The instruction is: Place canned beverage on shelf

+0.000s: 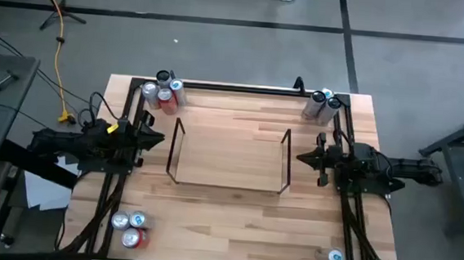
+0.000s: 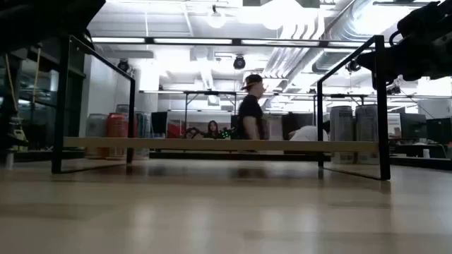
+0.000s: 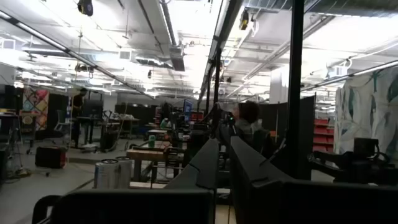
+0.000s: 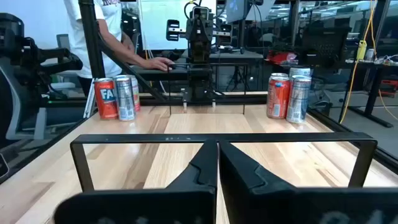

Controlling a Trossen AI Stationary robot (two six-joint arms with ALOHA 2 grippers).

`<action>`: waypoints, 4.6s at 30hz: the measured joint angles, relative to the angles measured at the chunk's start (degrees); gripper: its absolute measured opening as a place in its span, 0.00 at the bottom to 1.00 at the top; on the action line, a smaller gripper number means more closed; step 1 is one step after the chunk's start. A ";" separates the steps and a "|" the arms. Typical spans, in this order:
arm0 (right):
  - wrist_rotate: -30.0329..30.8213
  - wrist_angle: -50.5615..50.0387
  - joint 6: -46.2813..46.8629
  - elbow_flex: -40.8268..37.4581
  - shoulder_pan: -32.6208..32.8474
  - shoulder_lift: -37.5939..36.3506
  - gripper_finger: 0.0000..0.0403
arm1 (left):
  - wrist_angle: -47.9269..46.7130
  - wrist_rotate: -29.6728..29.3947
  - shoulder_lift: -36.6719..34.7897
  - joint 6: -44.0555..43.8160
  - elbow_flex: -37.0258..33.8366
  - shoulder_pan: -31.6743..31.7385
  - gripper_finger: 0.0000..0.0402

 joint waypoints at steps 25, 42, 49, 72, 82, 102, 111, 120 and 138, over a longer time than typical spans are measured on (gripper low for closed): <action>0.01 0.02 0.00 0.00 0.00 0.00 0.00 | -0.01 0.00 0.00 0.00 -0.01 0.00 0.01; 0.00 0.01 0.00 -0.01 0.02 0.02 0.00 | -0.01 0.00 -0.02 0.02 -0.01 0.00 0.01; 0.00 0.01 0.00 -0.01 0.01 0.01 0.00 | -0.01 -0.01 -0.01 0.01 0.00 0.01 0.01; -0.01 0.00 0.01 0.00 0.02 0.00 0.00 | 0.00 0.00 0.00 0.00 0.00 0.02 0.01; 1.99 19.91 25.20 -0.02 0.02 0.02 0.00 | 0.00 0.00 -0.01 0.00 -0.02 0.00 0.01; 19.29 25.77 29.88 16.64 0.02 14.72 0.13 | -0.02 -0.02 0.00 0.00 -0.01 0.01 0.01; 34.08 3.05 30.70 34.92 -1.51 33.13 0.67 | -0.04 -0.01 -0.01 0.01 0.00 0.02 0.01; 44.05 -39.09 54.93 55.54 -15.84 48.26 0.90 | -0.03 -0.01 0.00 0.00 -0.01 0.02 0.01; 10.91 -64.08 33.34 78.24 -53.40 83.27 0.90 | -0.03 0.00 0.00 0.01 -0.01 0.02 0.01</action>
